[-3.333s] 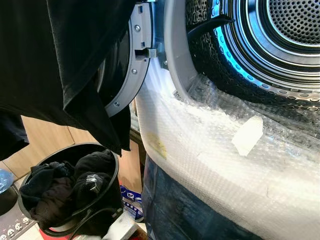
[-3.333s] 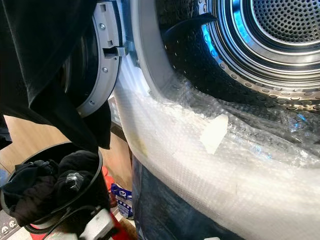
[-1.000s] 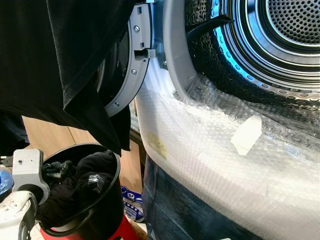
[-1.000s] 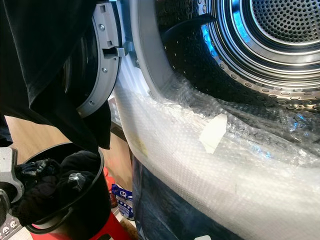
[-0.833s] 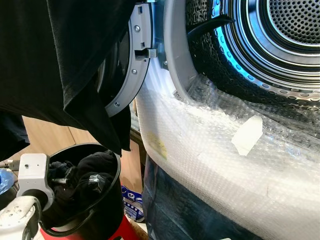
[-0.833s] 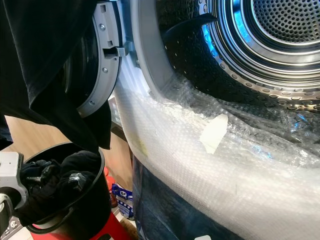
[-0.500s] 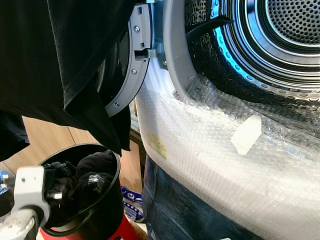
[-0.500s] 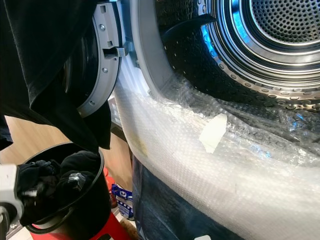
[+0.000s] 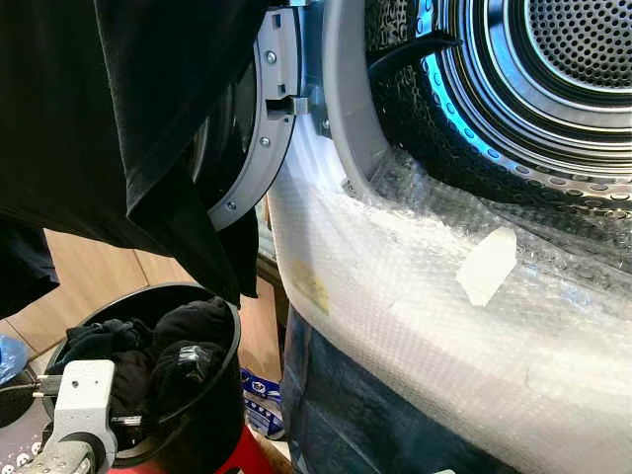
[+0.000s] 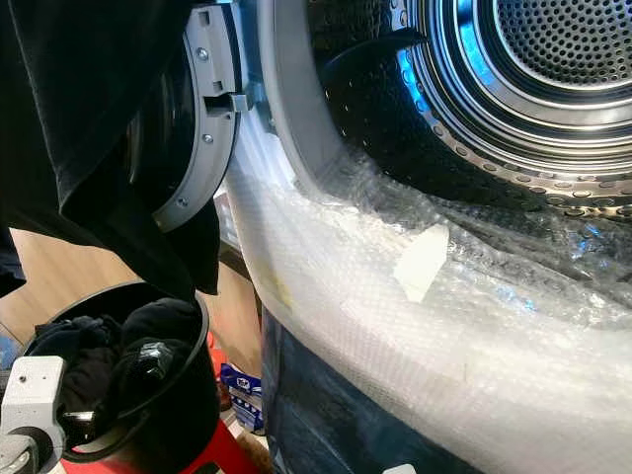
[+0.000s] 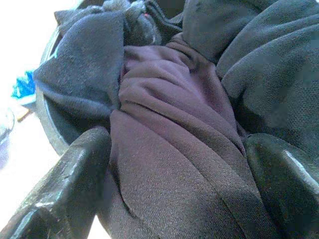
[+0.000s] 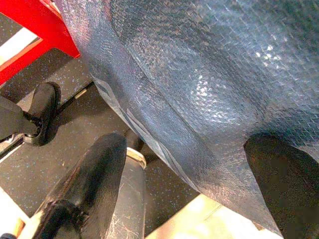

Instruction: Clothes washing

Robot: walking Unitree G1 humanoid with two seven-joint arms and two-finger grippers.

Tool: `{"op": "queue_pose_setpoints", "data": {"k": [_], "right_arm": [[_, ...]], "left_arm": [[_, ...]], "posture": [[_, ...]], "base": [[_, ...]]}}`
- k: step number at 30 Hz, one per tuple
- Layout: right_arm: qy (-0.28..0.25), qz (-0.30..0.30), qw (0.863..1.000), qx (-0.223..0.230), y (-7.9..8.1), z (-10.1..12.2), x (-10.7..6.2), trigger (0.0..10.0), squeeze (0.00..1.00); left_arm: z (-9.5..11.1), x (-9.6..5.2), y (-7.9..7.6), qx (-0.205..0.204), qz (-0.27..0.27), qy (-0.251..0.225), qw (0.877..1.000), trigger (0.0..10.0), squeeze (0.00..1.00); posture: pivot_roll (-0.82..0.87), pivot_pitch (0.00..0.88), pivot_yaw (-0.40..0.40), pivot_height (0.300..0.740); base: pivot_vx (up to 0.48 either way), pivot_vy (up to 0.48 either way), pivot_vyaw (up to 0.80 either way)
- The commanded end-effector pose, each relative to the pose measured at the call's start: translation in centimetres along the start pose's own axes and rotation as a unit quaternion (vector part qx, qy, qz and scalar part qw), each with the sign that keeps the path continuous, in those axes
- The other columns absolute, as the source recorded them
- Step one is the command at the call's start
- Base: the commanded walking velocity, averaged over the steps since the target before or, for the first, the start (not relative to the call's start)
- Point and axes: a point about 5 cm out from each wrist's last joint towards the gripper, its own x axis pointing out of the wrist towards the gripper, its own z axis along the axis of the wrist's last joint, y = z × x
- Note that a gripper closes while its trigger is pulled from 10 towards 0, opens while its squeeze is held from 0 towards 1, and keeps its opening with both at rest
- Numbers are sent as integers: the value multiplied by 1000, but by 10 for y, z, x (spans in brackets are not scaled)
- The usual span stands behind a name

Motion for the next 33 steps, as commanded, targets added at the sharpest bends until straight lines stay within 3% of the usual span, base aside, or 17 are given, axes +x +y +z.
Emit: {"op": "queue_pose_setpoints", "data": {"k": [1, 3, 12, 13, 16, 33], "right_arm": [[-16, 1, 1000, -11, 1, 9, 0, 10000, 0], [-17, 2, 1000, -12, 1, 9, 0, 10000, 0], [-18, 4, 1000, -18, 1, 10, 0, 10000, 0], [-18, 4, 1000, -19, 1, 10, 0, 10000, 0], [-19, 5, 1000, -21, 2, 12, 0, 10000, 0], [-22, 8, 999, -30, 3, 15, 1, 10000, 0]], "left_arm": [[-15, 2, -4, 14, -18, 39, 999, 10000, 0], [-26, 0, -10, 47, -48, 67, 996, 10000, 0], [-33, -3, -6, 82, -34, 78, 993, 10000, 0], [-32, -3, -4, 83, -27, 75, 993, 0, 0], [-32, -3, 3, 89, -20, 73, 993, 0, 0], [-36, -6, 1, 124, -43, 90, 987, 0, 0]], "posture": [[264, 0, 8, 740], [259, 0, 11, 740], [264, 0, 7, 740], [264, 0, 6, 740], [267, 0, 5, 740], [273, 0, 0, 740]], "base": [[0, 0, 0], [0, 0, 0], [0, 0, 0], [0, 0, 0], [0, 0, 0], [0, 0, 0]]}}
